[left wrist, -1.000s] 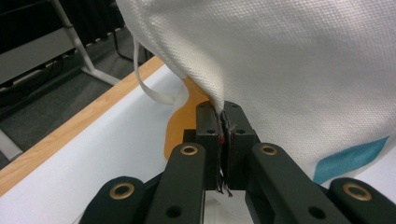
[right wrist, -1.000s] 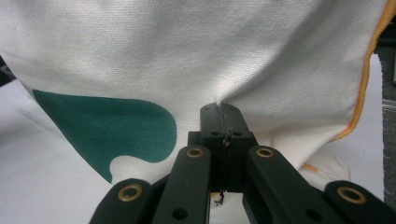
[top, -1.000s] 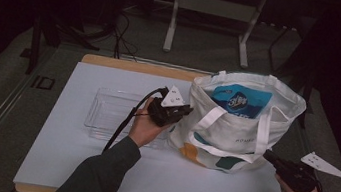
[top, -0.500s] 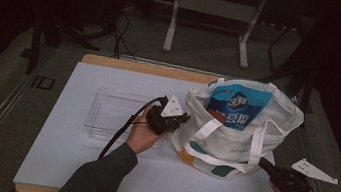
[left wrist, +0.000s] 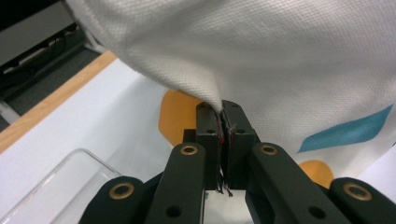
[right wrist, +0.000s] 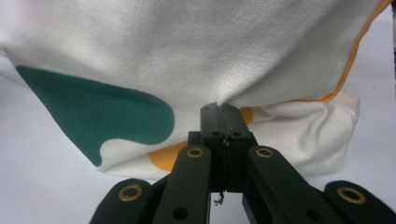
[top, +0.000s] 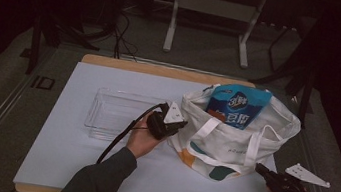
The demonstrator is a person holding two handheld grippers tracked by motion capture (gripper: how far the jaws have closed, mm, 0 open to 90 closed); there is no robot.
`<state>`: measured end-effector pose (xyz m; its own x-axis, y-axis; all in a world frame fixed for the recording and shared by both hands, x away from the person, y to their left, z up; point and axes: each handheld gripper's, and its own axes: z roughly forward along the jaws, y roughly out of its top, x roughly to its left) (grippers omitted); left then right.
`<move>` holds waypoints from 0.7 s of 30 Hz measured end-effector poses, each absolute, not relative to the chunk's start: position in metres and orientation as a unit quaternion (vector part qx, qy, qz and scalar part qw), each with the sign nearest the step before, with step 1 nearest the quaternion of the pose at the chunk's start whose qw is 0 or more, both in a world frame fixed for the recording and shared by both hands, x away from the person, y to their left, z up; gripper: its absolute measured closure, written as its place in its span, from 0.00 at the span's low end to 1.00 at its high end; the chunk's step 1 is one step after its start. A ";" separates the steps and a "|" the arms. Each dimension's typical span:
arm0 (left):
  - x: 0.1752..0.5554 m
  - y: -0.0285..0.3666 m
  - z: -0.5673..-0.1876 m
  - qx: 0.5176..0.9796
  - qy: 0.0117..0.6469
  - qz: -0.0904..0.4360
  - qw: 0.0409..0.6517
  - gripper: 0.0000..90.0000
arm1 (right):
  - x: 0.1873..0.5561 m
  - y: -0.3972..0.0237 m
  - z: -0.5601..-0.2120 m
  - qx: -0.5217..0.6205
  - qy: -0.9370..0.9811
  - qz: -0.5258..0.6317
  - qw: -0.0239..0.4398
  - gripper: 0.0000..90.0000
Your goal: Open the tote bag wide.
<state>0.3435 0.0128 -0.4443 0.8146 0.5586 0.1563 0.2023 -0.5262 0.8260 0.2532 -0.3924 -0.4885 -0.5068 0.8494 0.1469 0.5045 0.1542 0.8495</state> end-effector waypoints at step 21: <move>0.342 0.000 -0.467 0.877 0.216 0.194 0.384 0.97 | 0.262 -0.386 -0.514 0.485 0.761 0.387 0.189 1.00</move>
